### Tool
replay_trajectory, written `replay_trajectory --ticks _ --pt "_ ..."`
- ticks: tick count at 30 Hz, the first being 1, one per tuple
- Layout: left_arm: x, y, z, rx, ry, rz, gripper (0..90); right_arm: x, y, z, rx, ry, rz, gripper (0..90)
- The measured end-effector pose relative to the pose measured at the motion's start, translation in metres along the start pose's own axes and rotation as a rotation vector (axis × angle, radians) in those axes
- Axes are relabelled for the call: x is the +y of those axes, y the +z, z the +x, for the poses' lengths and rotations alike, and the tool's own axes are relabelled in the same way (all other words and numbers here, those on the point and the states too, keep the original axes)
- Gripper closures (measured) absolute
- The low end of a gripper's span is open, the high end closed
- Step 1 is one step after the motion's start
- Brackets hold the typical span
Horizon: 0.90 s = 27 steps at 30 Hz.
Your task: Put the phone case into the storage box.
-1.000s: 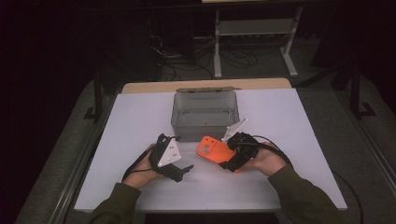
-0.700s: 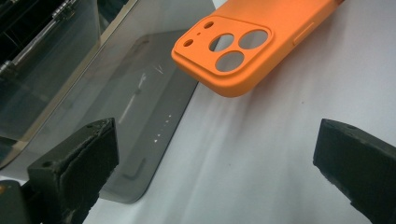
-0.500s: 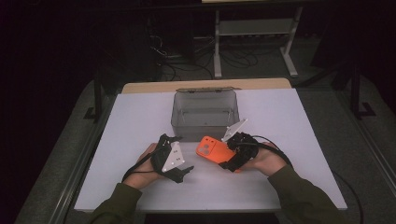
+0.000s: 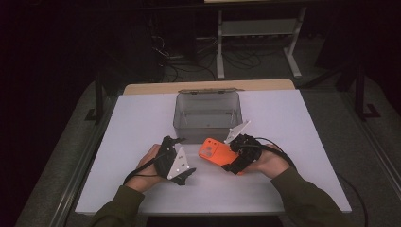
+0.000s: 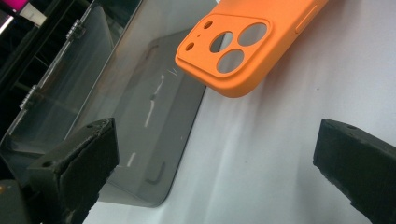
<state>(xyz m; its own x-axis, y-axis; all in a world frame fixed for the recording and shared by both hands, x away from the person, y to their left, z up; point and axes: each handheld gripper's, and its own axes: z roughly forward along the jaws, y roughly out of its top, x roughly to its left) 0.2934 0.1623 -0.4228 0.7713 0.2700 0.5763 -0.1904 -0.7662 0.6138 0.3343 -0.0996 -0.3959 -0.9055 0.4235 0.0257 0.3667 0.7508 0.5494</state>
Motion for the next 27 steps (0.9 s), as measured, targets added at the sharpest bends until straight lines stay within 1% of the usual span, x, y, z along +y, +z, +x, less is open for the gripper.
replay_trajectory --ticks 5,9,12,15,23,27 --pt "0.0007 -0.0001 -0.0013 0.023 0.037 0.002 0.0 -0.0001 0.0 -0.0001 -0.001 0.001 0.0 15.5" --pt "0.0011 0.0003 -0.0028 0.037 0.068 0.002 0.0 -0.0001 -0.0001 0.0004 0.0 0.012 -0.002 15.5" --pt "0.001 0.0007 -0.0041 0.044 0.085 0.006 0.0 -0.0001 0.0 0.0004 0.0 0.007 -0.001 15.5" --pt "0.0017 0.0012 -0.0055 0.055 0.115 0.008 0.0 -0.0001 0.0 0.0003 0.0 0.004 0.0 15.5" --pt "0.0017 0.0029 -0.0086 0.073 0.16 0.007 0.0 -0.0001 0.0001 0.0005 -0.002 0.01 0.002 15.5" --pt "0.0015 0.0034 -0.01 0.09 0.191 0.016 0.0 -0.0001 0.0003 0.0004 -0.002 0.007 0.002 15.5"
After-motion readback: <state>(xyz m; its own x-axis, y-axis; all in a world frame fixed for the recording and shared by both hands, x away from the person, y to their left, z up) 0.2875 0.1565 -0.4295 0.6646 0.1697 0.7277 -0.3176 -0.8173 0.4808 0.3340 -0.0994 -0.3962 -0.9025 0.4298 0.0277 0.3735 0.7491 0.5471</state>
